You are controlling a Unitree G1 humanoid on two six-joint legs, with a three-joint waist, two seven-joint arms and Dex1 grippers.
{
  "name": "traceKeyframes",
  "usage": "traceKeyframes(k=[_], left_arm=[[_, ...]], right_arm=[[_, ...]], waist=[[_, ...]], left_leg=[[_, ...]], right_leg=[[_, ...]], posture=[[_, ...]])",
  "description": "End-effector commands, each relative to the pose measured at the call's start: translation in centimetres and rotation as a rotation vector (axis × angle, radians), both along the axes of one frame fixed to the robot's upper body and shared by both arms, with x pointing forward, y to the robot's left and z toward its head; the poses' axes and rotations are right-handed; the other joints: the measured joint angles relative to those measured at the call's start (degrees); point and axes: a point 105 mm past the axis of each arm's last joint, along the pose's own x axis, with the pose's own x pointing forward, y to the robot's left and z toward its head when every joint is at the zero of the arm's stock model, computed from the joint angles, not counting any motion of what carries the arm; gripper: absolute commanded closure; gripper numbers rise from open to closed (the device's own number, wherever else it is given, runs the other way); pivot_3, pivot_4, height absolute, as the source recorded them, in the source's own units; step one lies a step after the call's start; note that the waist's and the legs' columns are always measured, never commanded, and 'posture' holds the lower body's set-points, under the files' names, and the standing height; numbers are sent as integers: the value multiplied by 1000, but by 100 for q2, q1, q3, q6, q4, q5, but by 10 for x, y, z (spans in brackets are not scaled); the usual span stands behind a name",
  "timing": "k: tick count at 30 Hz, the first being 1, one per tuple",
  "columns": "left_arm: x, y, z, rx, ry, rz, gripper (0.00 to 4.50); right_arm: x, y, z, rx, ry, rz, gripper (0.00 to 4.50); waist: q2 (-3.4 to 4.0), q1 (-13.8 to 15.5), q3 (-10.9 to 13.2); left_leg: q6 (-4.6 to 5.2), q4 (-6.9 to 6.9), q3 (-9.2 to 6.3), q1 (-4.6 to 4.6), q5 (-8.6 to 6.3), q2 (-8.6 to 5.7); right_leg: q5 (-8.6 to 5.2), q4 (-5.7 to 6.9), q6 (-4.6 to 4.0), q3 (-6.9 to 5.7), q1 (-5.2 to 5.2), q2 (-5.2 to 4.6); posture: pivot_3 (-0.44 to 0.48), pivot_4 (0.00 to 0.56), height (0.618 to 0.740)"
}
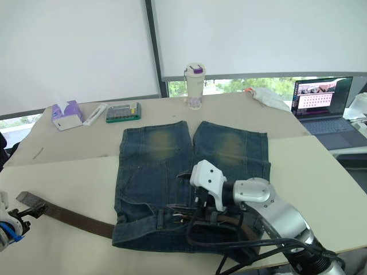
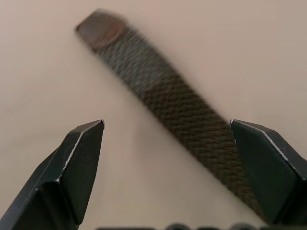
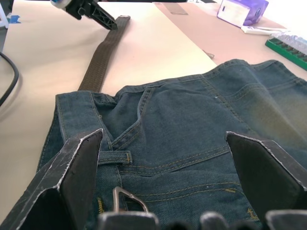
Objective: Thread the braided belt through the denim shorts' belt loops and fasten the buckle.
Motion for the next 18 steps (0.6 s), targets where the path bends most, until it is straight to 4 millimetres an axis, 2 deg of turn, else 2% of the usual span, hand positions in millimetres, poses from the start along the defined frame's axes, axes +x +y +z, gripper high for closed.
traceKeyframes(k=[1, 5, 9, 13, 18], left_arm=[[12, 7, 0, -110, -63, 21, 47], [32, 9, -13, -197, -52, -25, 47], [52, 18, -29, -214, -25, 30, 47], [61, 18, -47, -218, 17, 90, 1238], [63, 19, -53, -257, -6, 152, 2900]], right_arm=[[-4, 1, 8, 6, -56, 22, 0], [-5, -2, 7, -8, -53, 18, 0], [-7, -7, 6, -28, -51, 9, 0], [-9, -14, 7, -45, -52, -25, 0], [-11, -19, 6, -54, -45, -55, 0]], waist=[[0, 10, 0], [30, 17, -6], [53, 70, -11], [99, 78, -38], [117, 80, -49]], left_leg=[[0, 0, -4, 0, 0, -2], [0, -3, -12, 1, 0, -6], [-1, -4, -30, 1, 1, -13], [-9, -5, -35, 0, 6, -14], [-11, -5, -35, -2, 6, -13]], right_leg=[[0, 0, 0, -3, 1, -1], [0, 4, 0, -10, 1, -1], [-1, 7, -1, -23, 3, -5], [0, 8, 0, -21, 3, -7], [-2, 10, 2, -18, 2, -12]], posture=[[0, 150, 740], [0, 150, 740], [0, 150, 740], [0, 150, 740], [0, 150, 740]])
